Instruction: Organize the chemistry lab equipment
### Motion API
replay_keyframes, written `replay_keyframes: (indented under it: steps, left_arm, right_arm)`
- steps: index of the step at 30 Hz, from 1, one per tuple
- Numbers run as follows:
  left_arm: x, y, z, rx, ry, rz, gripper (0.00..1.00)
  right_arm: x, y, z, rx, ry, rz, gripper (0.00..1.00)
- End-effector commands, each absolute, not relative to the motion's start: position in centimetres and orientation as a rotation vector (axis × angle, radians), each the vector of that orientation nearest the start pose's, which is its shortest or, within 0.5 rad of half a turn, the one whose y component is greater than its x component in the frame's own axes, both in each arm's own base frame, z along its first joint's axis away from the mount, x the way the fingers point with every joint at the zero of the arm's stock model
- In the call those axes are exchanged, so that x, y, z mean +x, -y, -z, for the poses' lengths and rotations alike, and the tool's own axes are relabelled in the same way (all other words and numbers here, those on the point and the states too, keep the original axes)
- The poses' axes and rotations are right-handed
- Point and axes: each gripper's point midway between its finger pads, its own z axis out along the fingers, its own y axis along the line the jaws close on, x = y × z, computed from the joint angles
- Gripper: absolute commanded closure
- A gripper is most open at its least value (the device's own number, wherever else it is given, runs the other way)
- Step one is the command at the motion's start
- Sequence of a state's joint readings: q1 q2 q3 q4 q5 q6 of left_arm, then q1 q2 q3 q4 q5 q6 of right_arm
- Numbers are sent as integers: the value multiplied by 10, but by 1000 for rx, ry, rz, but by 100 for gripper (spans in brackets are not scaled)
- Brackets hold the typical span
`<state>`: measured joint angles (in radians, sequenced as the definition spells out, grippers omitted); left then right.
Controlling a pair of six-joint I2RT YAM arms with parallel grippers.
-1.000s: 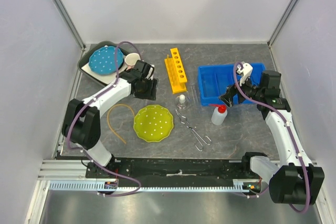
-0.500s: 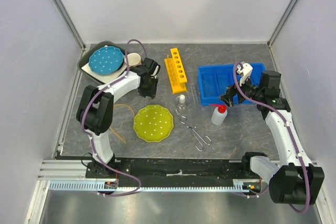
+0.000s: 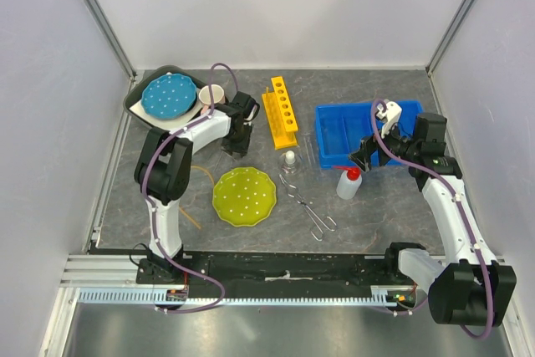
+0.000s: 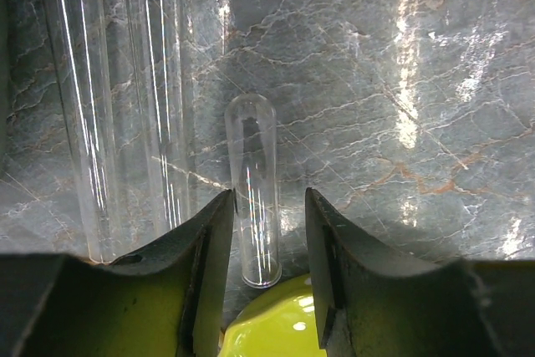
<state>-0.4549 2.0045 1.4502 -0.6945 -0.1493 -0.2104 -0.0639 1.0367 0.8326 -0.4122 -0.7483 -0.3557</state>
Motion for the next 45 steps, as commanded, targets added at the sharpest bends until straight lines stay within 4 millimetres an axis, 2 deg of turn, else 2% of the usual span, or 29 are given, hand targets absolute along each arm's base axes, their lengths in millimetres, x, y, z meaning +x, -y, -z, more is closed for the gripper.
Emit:
replay_keyframes:
  steps: [1,8,12,17,20,22,24,25,27,28,30,31,32,36,38,40,41,42,44,45]
  left_arm:
    - [390,162,-28,327,-2752,-79,54]
    - [389,169,-21,317,-2768,-24,61]
    - [394,176,-25,317,-2749,21,64]
    - [397,187,-35,328,-2708,106,73]
    - [400,193,-48,325,-2652,166,78]
    - [404,200,-64,318,-2591,220,79]
    - [403,200,-70,319,-2565,235,80]
    - [405,208,-82,324,-2522,292,80]
    - [401,210,-89,331,-2495,323,81]
    - [404,215,-104,332,-2441,363,82]
    - [397,216,-109,337,-2417,392,82]
    - [394,219,-124,338,-2375,425,83]
    - [390,220,-124,343,-2357,444,83]
    - [367,239,-150,398,-2240,588,83]
    - [344,247,-163,428,-2183,690,83]
    - [327,268,-184,462,-2081,815,84]
    - [315,271,-180,469,-2080,851,84]
    - [302,280,-200,494,-2013,900,84]
    - [282,291,-206,497,-1980,969,84]
    - [266,302,-226,523,-1900,1021,84]
  right_arm:
    - [296,-94,-204,-735,-1871,-562,2]
    - [295,-94,-204,-737,-1867,-563,2]
    - [295,-94,-205,-737,-1864,-562,2]
    - [294,-95,-206,-742,-1859,-566,2]
    - [294,-95,-207,-740,-1858,-567,2]
    - [294,-95,-207,-741,-1857,-571,2]
    - [293,-96,-207,-742,-1855,-578,2]
    - [293,-97,-207,-743,-1856,-580,2]
    - [292,-97,-207,-745,-1856,-588,2]
    - [293,-98,-207,-746,-1855,-590,2]
    - [292,-99,-206,-750,-1852,-602,2]
    - [291,-100,-206,-750,-1853,-607,2]
    - [290,-101,-207,-754,-1849,-614,2]
    - [286,-108,-207,-767,-1838,-676,2]
    - [283,-112,-207,-776,-1833,-723,2]
    - [277,-121,-208,-790,-1818,-816,2]
    - [274,-125,-207,-792,-1817,-857,2]
    - [271,-128,-207,-793,-1815,-903,2]
    - [263,-142,-211,-791,-1817,-1055,2]
    - [262,-147,-208,-789,-1841,-1113,2]
